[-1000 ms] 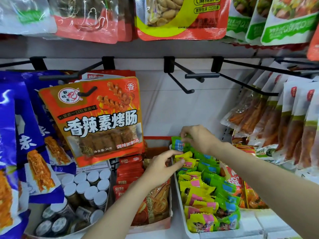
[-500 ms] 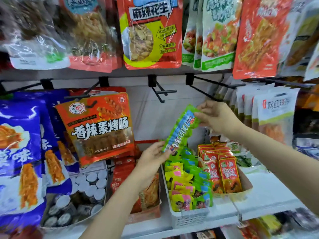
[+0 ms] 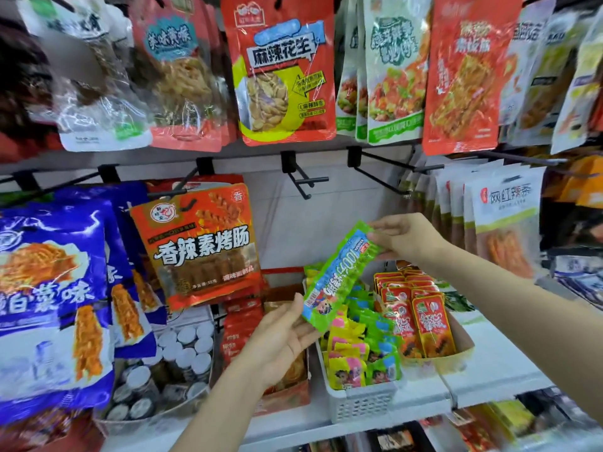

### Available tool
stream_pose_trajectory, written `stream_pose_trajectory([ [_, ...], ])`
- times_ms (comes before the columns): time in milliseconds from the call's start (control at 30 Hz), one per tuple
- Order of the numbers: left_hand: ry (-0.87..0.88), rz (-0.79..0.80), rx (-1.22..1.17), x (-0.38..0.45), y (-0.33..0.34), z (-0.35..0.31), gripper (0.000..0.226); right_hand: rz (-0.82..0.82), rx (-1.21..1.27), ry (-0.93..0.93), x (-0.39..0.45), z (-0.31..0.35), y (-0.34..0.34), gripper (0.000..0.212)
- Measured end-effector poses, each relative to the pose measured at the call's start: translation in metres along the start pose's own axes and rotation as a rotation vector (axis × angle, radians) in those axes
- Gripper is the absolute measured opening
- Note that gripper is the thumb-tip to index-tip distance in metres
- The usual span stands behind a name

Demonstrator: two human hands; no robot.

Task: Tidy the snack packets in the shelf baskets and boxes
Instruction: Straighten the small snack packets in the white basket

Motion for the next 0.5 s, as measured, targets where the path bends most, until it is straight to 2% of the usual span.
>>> stream_pose_trajectory([
  [67,-0.095,0.121,-0.135,-0.004,0.004,-0.001,0.055,0.007,0.055,0.007,0.001,-0.001,0.001,0.026],
  [133,-0.166,0.225,-0.236,-0.009,0.010,-0.003,0.055,0.022,0.161,0.016,0.002,-0.002,0.004,0.024],
  [267,-0.153,0.272,-0.292,-0.013,0.021,-0.003,0.045,0.028,0.348,0.023,0.003,-0.006,0.008,0.010],
  [333,-0.073,0.228,-0.183,-0.012,0.022,-0.001,0.044,0.042,0.348,0.053,0.004,-0.007,0.006,0.015],
  [500,0.255,-0.021,0.375,-0.011,0.022,0.000,0.043,0.190,0.327,0.208,0.001,-0.005,-0.001,0.045],
])
Point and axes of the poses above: each hand's wrist, its own x-axis towards the middle knuckle, its own y-axis out of the palm, z = x × y, the point moved 1 cm from there along x, towards the middle knuckle, and after that the axes turned 8 degrees about x, right-handed, at the moved point
